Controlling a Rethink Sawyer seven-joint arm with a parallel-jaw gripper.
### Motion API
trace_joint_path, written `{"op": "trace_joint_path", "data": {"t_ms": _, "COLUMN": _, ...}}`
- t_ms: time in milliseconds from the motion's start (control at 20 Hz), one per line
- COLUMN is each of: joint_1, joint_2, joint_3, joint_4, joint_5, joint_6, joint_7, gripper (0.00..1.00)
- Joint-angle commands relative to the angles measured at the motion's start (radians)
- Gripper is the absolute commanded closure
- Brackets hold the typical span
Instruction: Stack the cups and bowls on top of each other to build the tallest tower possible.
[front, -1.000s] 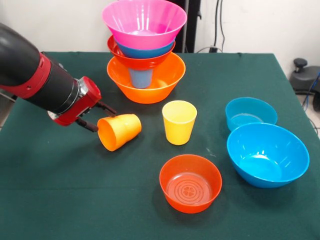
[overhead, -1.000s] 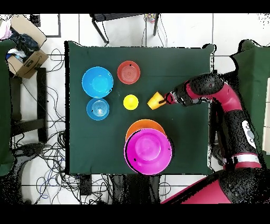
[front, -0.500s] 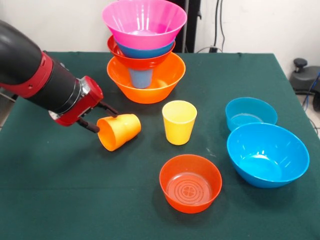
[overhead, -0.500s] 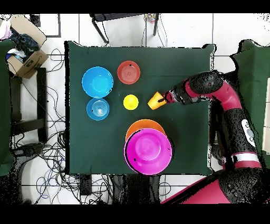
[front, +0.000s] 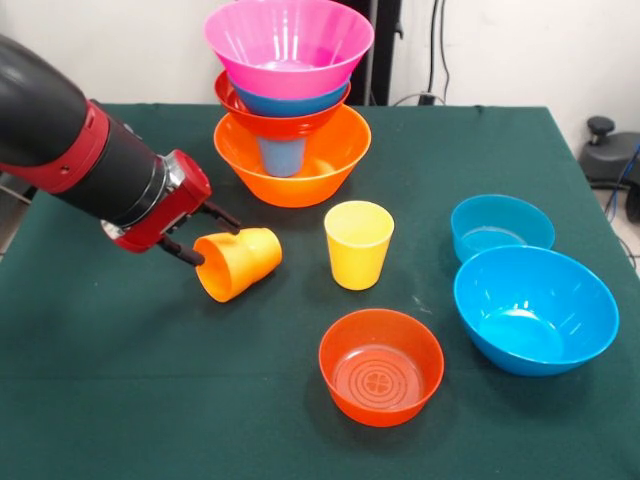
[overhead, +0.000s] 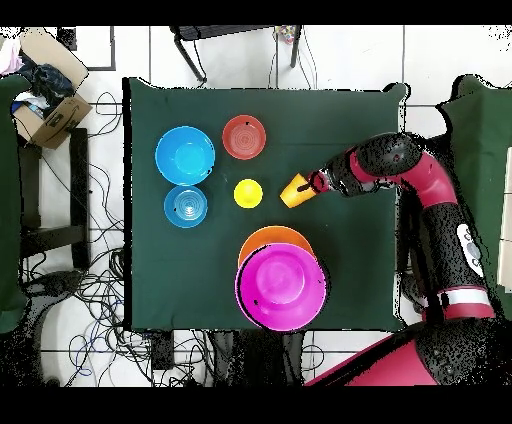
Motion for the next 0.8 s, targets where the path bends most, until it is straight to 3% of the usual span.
{"op": "trace_joint_path", "data": {"t_ms": 50, "joint_1": 0.005, "joint_2": -0.002, "joint_3": 0.052, "joint_4": 0.086, "joint_5": -0.060, "joint_6": -0.091, "joint_7": -0.321, "gripper": 0.00}}
{"op": "trace_joint_path", "data": {"t_ms": 800, "joint_1": 0.015, "joint_2": 0.023, "joint_3": 0.054, "joint_4": 0.058, "joint_5": -0.072, "joint_6": -0.062, "joint_7": -0.273, "gripper": 0.00}}
